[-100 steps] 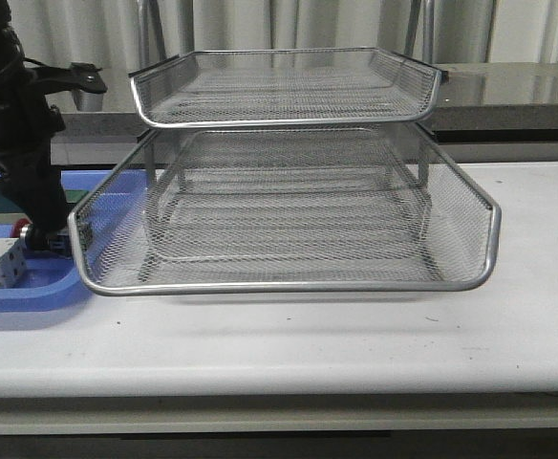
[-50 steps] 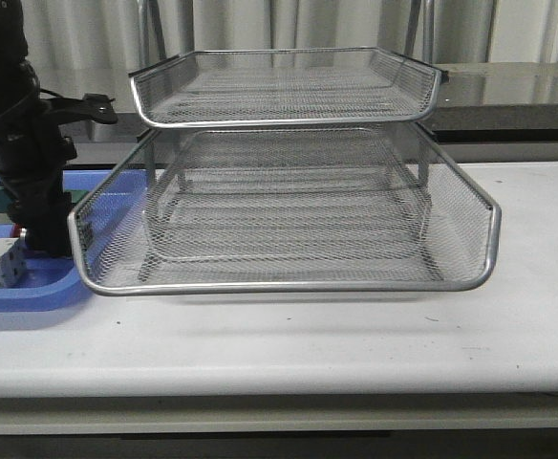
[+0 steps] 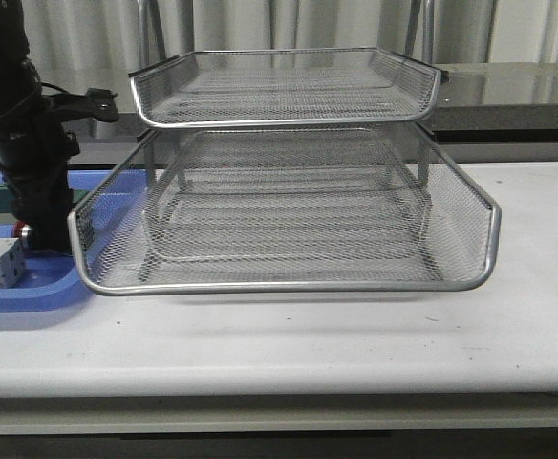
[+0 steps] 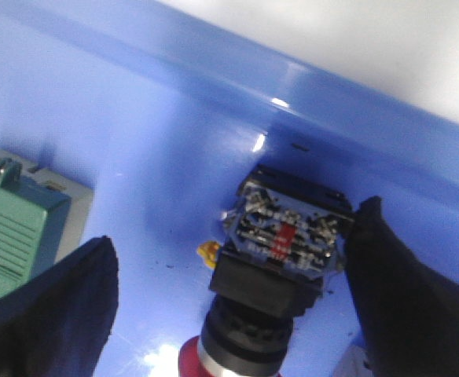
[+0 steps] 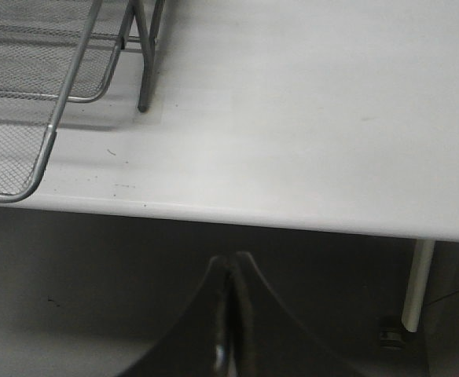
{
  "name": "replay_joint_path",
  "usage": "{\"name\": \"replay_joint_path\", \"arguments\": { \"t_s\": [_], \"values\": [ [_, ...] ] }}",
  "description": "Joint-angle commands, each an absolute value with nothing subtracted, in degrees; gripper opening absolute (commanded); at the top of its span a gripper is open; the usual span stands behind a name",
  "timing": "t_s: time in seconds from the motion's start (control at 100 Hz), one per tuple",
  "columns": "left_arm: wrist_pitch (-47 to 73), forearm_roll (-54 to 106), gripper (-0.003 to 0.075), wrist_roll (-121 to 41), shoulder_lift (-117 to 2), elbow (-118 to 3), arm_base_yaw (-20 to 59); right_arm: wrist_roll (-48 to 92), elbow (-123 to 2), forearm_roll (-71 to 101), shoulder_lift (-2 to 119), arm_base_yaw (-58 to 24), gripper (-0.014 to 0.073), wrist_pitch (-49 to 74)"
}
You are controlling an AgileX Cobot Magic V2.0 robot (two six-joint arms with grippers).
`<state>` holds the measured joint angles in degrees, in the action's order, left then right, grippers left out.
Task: Place button on rack with both arms
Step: 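Lower the left gripper and grasp the red-capped button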
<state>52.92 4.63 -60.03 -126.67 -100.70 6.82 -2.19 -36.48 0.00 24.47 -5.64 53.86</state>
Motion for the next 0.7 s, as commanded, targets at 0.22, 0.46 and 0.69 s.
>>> {"name": "replay_joint_path", "arguments": {
  "t_s": [0.22,0.46,0.69],
  "values": [
    [51.24,5.57,0.0564,-60.04,-123.51,-102.26,7.10,-2.16,-38.39,-0.57,24.71,-5.55,-0.0068,50.47],
    [52.87,6.92,0.0564,-60.04,-124.72,-102.14,7.10,-2.16,-38.39,-0.57,24.71,-5.55,-0.0068,50.47],
    [52.99,6.92,0.0563,-60.04,-126.16,-102.14,7.10,-2.16,-38.39,-0.57,24.71,-5.55,-0.0068,50.55]
  ]
}}
